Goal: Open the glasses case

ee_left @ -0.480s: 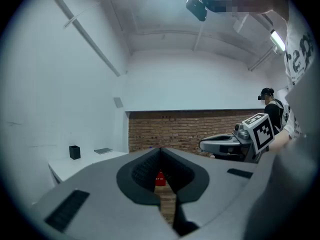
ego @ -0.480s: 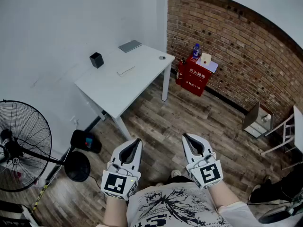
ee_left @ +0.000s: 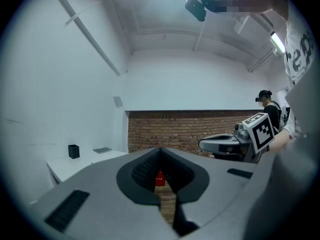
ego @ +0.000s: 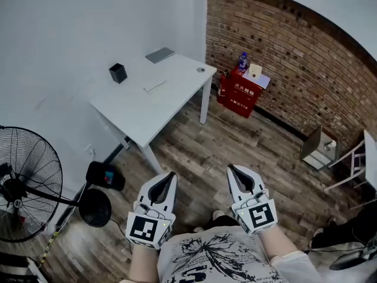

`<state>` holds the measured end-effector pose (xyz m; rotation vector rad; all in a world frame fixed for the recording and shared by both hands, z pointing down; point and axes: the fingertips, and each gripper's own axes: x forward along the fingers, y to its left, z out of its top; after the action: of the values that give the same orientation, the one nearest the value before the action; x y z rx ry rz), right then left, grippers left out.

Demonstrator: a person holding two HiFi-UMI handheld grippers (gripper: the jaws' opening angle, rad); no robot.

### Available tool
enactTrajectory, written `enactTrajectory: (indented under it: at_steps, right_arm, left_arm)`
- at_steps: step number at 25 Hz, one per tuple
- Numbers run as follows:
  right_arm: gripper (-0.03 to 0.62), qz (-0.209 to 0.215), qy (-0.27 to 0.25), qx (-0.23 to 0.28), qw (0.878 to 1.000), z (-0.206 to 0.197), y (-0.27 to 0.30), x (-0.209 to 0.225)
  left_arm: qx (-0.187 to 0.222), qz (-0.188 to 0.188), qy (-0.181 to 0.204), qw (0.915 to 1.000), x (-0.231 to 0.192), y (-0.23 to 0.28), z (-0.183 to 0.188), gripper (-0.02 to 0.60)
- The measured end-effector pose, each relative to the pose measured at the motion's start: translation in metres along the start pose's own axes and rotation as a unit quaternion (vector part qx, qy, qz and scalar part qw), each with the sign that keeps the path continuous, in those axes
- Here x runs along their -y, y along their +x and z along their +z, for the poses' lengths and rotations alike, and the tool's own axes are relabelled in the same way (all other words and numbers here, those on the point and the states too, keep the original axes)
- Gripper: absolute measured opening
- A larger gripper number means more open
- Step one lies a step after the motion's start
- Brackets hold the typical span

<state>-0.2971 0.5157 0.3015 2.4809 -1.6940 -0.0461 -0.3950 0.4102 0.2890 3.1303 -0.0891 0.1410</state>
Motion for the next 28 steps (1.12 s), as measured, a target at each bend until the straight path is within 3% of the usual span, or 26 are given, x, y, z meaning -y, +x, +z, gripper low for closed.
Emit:
enactTrajectory:
  at_steps: [3,4,5,6,7,13,17,23,28]
  right_arm:
    - [0.012,-0.001,0.016,-0.002,1.0,-0.004,0.012,0.004]
    - [0.071,0.002,0.024,0.0,1.0,-0.005,0.017,0.006]
    - [0.284,0.006,0.033,0.003,0.999,-0.005,0.023,0.009]
    - [0.455,0.009,0.043,0.007,0.999,-0.004,0.029,0.015]
    - [0.489,0.007,0.052,0.012,0.999,-0.002,0.034,0.022]
    - [0.512,0.023,0.04,0.024,0.999,-0.001,0.077,0.061]
    - [0.514,0.073,0.047,0.02,0.996,-0.014,0.122,0.083]
    - [0.512,0.133,0.072,0.016,0.988,-0.02,0.199,0.151]
    - [0.511,0.192,0.04,0.011,0.981,-0.017,0.26,0.205]
  left_arm:
    - [0.0,0.001,-0.002,1.0,-0.006,0.004,-0.003,0.014]
    - [0.0,0.004,-0.003,1.0,-0.008,0.006,-0.003,0.014]
    - [-0.002,0.006,-0.003,1.0,-0.01,0.009,-0.004,0.014]
    - [-0.003,0.009,-0.004,0.9999,-0.012,0.012,-0.004,0.014]
    - [-0.004,0.013,-0.004,0.9999,-0.014,0.015,-0.004,0.014]
    - [-0.008,0.046,-0.005,0.9989,-0.032,0.052,-0.006,0.014]
    - [-0.018,0.092,-0.006,0.9956,-0.053,0.084,-0.011,0.014]
    - [-0.024,0.16,-0.014,0.9868,-0.077,0.161,-0.005,0.014]
    - [-0.006,0.213,-0.017,0.9768,-0.101,0.229,0.013,0.014]
